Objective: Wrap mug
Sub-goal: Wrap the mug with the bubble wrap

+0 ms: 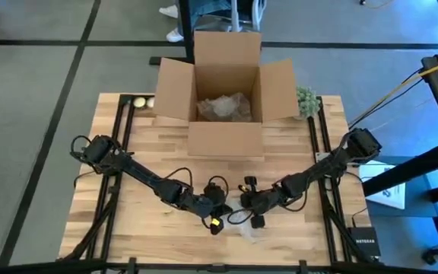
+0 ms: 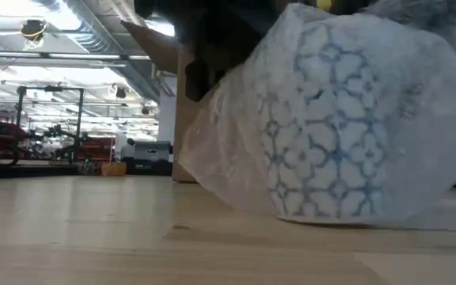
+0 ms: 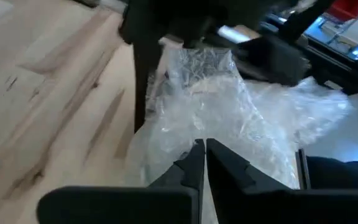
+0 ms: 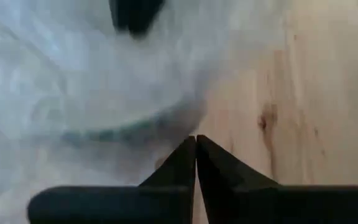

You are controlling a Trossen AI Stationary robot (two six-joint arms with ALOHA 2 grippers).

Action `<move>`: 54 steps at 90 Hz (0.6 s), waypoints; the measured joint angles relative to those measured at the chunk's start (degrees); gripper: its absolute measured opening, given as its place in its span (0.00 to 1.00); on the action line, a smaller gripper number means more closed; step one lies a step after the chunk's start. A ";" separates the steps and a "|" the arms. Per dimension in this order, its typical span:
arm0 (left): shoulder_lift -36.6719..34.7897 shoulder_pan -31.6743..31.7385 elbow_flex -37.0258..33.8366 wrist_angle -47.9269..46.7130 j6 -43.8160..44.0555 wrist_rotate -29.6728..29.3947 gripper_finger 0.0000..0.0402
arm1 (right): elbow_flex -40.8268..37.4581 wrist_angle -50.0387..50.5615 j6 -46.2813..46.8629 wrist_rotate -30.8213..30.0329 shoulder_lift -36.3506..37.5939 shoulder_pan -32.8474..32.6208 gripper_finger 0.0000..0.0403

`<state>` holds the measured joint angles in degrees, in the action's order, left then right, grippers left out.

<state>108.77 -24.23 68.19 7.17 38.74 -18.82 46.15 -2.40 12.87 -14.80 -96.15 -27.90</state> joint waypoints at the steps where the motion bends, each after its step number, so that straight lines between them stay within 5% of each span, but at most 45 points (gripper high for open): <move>1: -0.01 0.00 0.01 -0.10 0.08 0.01 0.00 | 0.00 0.41 -0.13 0.03 -0.03 0.01 0.00; 29: 0.01 0.02 0.02 -0.04 -0.11 0.03 0.00 | 10.02 27.27 -1.47 3.09 7.72 -0.25 0.00; 54: 0.03 0.01 -0.05 0.08 -0.17 0.01 0.00 | 12.82 16.72 -4.12 2.83 8.52 -0.29 0.00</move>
<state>108.79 -24.22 68.14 7.26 38.57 -18.81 58.97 14.32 8.75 -11.97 -87.63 -28.19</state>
